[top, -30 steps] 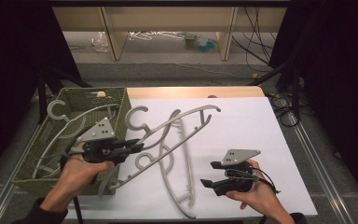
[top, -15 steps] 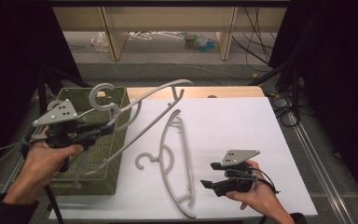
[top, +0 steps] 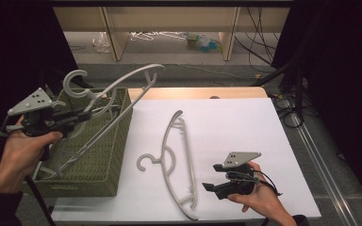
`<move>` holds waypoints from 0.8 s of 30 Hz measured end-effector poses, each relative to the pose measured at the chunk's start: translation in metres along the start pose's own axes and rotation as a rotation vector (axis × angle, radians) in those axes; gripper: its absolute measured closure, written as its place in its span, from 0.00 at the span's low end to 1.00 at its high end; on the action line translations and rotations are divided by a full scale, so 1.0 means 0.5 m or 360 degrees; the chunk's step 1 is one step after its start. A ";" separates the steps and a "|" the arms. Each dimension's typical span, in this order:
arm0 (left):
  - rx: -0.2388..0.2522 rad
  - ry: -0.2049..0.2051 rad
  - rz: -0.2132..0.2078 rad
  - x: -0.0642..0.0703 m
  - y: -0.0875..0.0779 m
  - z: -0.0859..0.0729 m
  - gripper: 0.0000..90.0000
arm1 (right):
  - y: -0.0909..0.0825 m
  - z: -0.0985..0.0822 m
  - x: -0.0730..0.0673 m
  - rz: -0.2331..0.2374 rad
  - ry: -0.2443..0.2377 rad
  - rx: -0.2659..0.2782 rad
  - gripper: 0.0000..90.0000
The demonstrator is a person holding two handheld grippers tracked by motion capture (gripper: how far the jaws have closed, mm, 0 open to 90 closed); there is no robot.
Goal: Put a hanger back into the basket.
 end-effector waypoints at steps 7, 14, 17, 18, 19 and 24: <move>-0.0028 -0.0019 0.0108 -0.062 0.005 -0.031 0.88 | 0.002 -0.001 0.001 0.0000 -0.0005 -0.0005 0.31; -0.0078 -0.0050 0.0155 -0.099 0.006 -0.069 0.88 | 0.002 -0.002 0.001 0.0009 0.0001 -0.0010 0.30; -0.0086 -0.0064 0.0173 -0.113 0.001 -0.085 0.88 | 0.002 -0.003 0.000 0.0013 0.0002 -0.0024 0.30; -0.0087 -0.0070 0.0181 -0.117 0.000 -0.090 0.88 | 0.002 -0.003 0.000 0.0013 0.0002 -0.0024 0.30; -0.0091 -0.0064 0.0186 -0.121 -0.003 -0.094 0.88 | 0.004 -0.003 0.002 0.0007 -0.0008 -0.0019 0.30; -0.0099 -0.0073 0.0201 -0.137 -0.012 -0.115 0.88 | 0.004 -0.004 0.001 0.0005 -0.0003 -0.0026 0.30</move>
Point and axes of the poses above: each handheld gripper's, and its own axes: y roughly forward along the jaws, z roughly out of its top, x roughly to its right, the point moved 4 cm from there along y, roughly forward along the jaws, and after that the axes turned 4 degrees about -z, right-handed, at the moved point
